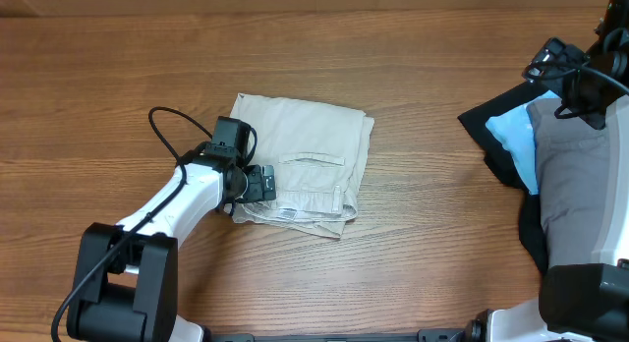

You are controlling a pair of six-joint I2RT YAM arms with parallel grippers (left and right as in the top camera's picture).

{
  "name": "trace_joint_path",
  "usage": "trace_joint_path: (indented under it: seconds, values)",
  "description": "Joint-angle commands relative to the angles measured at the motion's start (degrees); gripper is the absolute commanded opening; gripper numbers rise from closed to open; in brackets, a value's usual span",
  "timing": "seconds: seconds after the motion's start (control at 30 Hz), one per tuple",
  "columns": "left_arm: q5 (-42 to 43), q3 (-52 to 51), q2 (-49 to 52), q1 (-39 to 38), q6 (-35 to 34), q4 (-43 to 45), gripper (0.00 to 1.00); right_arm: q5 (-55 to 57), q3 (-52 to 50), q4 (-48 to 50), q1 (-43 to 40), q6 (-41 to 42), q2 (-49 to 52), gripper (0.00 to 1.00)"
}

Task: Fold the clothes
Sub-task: 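Grasp the near edge of the folded beige shorts with the left gripper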

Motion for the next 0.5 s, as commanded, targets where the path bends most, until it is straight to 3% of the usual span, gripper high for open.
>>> trace_joint_path:
  seconds: [0.0, 0.23, 0.27, 0.37, 0.47]
  values:
    - [-1.0, -2.3, 3.5, -0.1, -0.4, -0.8, 0.94, 0.5, 0.2, 0.1, -0.1, 0.0, -0.2, 1.0]
    - [-1.0, -2.3, 3.5, -0.1, -0.4, -0.7, 0.59, 0.5, 0.2, 0.1, -0.1, 0.0, -0.2, 1.0]
    - [-1.0, -2.2, 3.5, -0.1, -0.4, -0.5, 0.5, 0.5, 0.2, 0.1, -0.1, 0.0, -0.2, 1.0]
    - [-1.0, -2.1, 3.5, -0.1, 0.3, 0.2, 0.06, 0.5, 0.2, 0.1, -0.1, 0.0, -0.2, 1.0]
    - [-1.1, -1.9, 3.5, -0.1, 2.0, 1.8, 0.04, 0.5, 0.2, 0.1, -0.1, 0.0, -0.2, 1.0]
